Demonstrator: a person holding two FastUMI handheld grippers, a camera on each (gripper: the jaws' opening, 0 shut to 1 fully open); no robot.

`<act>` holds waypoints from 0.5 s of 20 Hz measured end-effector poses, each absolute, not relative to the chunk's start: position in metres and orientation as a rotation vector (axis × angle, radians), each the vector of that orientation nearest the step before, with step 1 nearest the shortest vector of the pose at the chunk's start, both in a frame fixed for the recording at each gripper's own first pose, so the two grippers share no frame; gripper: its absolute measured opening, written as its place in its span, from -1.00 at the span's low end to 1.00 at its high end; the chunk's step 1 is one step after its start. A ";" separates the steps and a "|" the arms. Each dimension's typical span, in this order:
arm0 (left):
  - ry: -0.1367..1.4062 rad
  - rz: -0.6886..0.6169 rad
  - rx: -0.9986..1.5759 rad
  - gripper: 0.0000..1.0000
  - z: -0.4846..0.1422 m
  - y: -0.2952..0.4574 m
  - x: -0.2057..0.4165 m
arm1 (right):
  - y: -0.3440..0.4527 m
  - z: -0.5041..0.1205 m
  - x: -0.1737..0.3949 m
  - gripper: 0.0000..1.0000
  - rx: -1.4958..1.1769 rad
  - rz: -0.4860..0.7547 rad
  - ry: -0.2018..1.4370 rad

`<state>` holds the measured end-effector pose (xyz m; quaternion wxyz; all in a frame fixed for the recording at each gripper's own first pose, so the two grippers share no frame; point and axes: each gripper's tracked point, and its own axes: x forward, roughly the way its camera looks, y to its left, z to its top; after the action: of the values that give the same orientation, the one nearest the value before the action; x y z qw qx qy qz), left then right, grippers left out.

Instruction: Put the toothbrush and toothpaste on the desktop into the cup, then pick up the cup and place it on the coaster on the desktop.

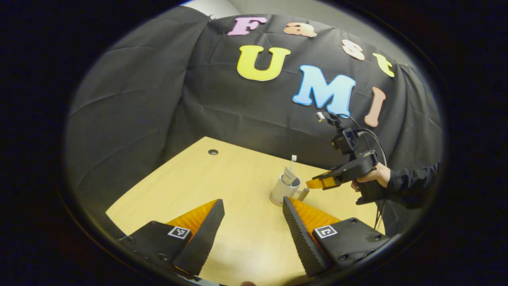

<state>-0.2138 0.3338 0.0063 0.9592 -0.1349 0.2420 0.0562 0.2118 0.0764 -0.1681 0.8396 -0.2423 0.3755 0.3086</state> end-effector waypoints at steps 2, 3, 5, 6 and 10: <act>0.476 0.079 -0.250 0.94 0.014 0.325 -0.202 | 0.070 -0.140 0.206 -0.19 -0.477 0.625 0.723; 0.467 0.060 -0.239 0.94 0.019 0.320 -0.196 | 0.066 -0.126 0.202 -0.20 -0.454 0.603 0.685; 0.443 0.023 -0.213 0.94 0.031 0.309 -0.182 | 0.057 -0.099 0.194 -0.14 -0.396 0.549 0.605; 0.428 0.006 -0.198 0.94 0.038 0.305 -0.177 | 0.051 -0.087 0.189 -0.20 -0.367 0.514 0.562; 0.368 -0.063 -0.145 0.94 0.068 0.281 -0.158 | 0.028 -0.041 0.167 -0.14 -0.303 0.389 0.401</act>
<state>-0.1578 0.2815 0.0679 0.9801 -0.0721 0.1826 -0.0310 0.1672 0.0281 -0.0406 0.9500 -0.1491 0.1969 0.1911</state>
